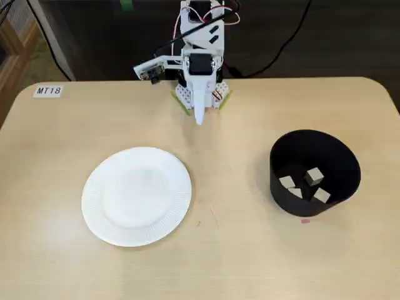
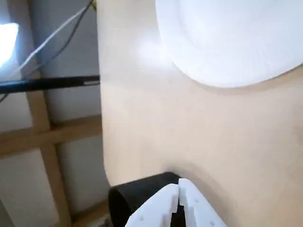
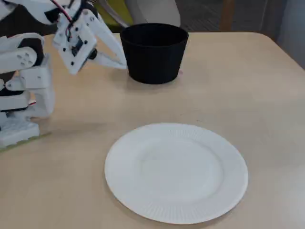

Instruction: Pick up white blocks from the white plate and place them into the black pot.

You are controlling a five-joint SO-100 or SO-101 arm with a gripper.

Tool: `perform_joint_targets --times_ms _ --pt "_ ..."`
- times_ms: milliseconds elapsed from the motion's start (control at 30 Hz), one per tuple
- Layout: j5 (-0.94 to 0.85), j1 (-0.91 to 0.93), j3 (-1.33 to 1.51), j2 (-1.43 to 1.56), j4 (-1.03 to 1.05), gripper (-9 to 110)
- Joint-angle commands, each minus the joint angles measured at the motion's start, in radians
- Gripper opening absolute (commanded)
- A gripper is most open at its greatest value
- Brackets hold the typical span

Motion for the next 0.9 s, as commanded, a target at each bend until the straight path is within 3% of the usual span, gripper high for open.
perform_joint_targets --times_ms 0,333,867 --pt "0.002 -0.014 0.069 0.002 -0.052 -2" --pt "0.048 -0.034 0.252 0.002 -0.12 -2" --pt "0.052 -0.048 0.252 0.002 -0.117 -2"
